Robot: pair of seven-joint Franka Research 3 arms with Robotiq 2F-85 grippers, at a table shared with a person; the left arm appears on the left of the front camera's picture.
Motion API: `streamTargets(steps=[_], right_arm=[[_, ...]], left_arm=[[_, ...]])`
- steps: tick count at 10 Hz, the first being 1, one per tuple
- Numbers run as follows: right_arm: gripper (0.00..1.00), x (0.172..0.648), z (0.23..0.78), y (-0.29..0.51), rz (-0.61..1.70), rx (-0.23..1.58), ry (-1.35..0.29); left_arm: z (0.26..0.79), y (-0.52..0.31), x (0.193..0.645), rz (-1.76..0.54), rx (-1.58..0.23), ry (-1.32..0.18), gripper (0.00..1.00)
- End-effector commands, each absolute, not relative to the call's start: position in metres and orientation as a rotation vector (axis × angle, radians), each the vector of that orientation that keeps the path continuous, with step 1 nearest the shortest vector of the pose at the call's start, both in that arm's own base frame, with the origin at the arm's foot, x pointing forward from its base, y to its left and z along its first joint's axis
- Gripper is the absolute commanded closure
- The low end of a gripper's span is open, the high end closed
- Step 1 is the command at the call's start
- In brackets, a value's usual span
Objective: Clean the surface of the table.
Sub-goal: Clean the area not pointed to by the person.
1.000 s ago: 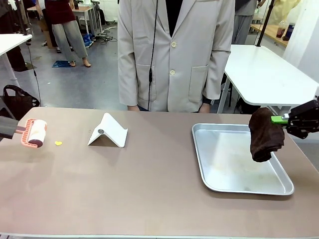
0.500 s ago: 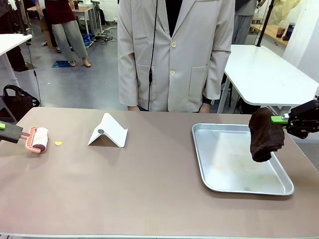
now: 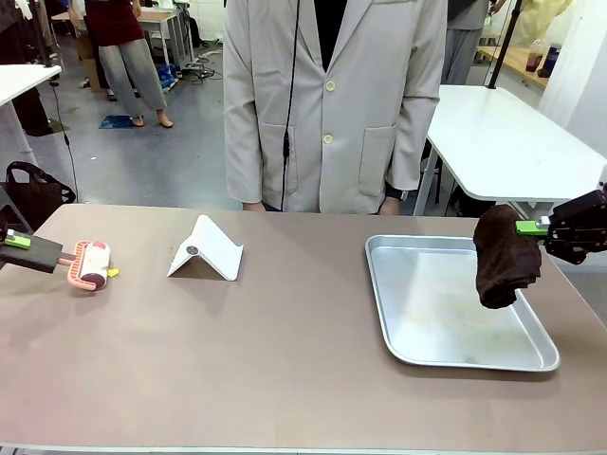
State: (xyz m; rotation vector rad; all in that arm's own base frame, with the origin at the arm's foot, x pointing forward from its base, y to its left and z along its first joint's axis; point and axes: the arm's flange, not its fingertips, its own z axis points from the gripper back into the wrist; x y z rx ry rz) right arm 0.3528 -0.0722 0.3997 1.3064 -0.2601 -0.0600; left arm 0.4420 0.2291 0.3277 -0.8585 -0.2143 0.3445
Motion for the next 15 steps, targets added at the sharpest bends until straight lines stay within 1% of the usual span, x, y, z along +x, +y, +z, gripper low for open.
streamTargets(steps=[1, 4, 6, 7, 9, 10, 12, 15], right_arm=[[0.89, 0.352, 0.403, -0.073, -0.052, 1.312, -0.271], [0.89, 0.352, 0.403, -0.073, -0.052, 1.312, -0.271], [0.89, 0.352, 0.403, -0.073, -0.052, 1.312, -0.271], [0.89, 0.352, 0.403, -0.073, -0.052, 1.312, -0.271], [0.89, 0.352, 0.403, -0.073, -0.052, 1.312, -0.271], [0.89, 0.352, 0.403, -0.073, -0.052, 1.312, -0.271], [0.89, 0.352, 0.403, -0.073, -0.052, 1.312, -0.271], [0.89, 0.352, 0.403, -0.073, -0.052, 1.312, -0.271]], left_arm=[[0.311, 0.217, 0.46, 0.335, -0.782, -0.117, 0.77], [0.312, 0.194, 0.488, 0.306, -0.778, -0.078, 0.77], [0.321, 0.183, 0.493, 0.259, -0.811, -0.107, 0.77], [0.33, 0.181, 0.488, 0.217, -0.857, -0.15, 0.77], [0.364, 0.167, 0.444, 0.03, -0.979, -0.285, 0.77], [0.381, 0.162, 0.412, -0.052, -1.031, -0.33, 0.77], [0.395, 0.158, 0.358, -0.134, -1.076, -0.368, 0.77], [0.394, 0.167, 0.29, -0.168, -1.099, -0.357, 0.77]])
